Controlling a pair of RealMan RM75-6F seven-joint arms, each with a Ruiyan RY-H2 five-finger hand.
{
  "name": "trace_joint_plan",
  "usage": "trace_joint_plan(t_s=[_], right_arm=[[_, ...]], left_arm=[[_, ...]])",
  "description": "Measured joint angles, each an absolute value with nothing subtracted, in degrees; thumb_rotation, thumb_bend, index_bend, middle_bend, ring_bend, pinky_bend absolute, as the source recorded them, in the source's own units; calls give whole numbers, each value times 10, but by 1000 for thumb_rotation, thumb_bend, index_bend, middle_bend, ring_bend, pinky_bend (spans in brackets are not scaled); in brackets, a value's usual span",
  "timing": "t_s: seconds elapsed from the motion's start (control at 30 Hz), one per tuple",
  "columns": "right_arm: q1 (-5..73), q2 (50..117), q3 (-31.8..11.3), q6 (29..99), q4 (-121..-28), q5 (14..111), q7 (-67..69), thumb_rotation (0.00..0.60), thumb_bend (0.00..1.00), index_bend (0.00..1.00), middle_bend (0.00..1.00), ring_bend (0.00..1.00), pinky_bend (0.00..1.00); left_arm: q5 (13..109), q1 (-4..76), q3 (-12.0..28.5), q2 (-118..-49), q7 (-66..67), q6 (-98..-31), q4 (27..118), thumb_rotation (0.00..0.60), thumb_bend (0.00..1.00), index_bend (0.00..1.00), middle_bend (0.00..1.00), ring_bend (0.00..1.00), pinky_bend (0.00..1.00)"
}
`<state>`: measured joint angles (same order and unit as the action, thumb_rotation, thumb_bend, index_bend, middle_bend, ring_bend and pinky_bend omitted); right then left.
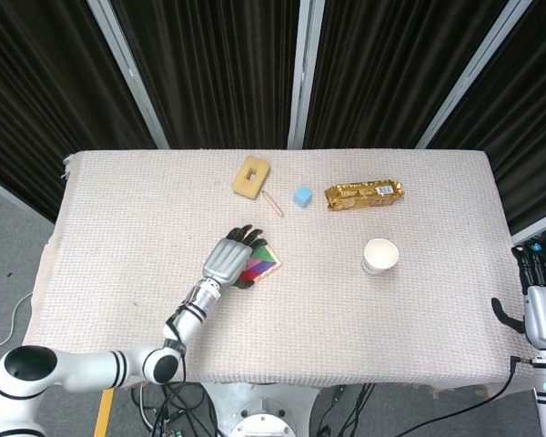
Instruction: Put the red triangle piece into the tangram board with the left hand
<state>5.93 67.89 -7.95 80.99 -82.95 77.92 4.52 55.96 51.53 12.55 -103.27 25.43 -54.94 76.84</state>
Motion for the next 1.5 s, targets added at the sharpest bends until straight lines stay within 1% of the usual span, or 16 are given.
trace_joint_plan(t_s=[0.3, 0.73, 0.9, 1.03, 1.13, 1.23, 1.37, 1.5], right_arm=[[60, 678, -80, 810, -832, 781, 42, 600, 229, 0, 0, 0, 0], [61, 675, -81, 812, -840, 782, 37, 600, 232, 0, 0, 0, 0], [60, 672, -82, 817, -843, 784, 37, 600, 232, 0, 0, 0, 0], [55, 669, -81, 825, -847, 786, 38, 600, 232, 0, 0, 0, 0], [53, 670, -79, 829, -849, 792, 38, 600, 232, 0, 0, 0, 0], [52, 673, -76, 837, -851, 800, 35, 600, 231, 0, 0, 0, 0], [48, 681, -70, 847, -854, 809, 27, 600, 233, 0, 0, 0, 0], [46, 690, -65, 848, -854, 813, 17, 600, 234, 0, 0, 0, 0]], left_arm=[[551, 507, 121, -1024, 268, -554, 767, 600, 161, 205, 80, 0, 121], [563, 499, 126, -1006, 252, -560, 803, 600, 161, 205, 80, 0, 121], [577, 490, 127, -986, 257, -586, 830, 600, 161, 205, 81, 0, 123], [594, 463, 117, -945, 269, -634, 867, 600, 161, 205, 85, 0, 123], [618, 421, 95, -896, 269, -684, 900, 600, 161, 205, 86, 0, 122], [664, 367, 54, -849, 259, -742, 916, 600, 160, 205, 87, 0, 123], [726, 279, -13, -802, 234, -831, 910, 600, 155, 205, 87, 0, 123], [762, 201, -58, -776, 205, -894, 893, 600, 147, 205, 87, 0, 117]])
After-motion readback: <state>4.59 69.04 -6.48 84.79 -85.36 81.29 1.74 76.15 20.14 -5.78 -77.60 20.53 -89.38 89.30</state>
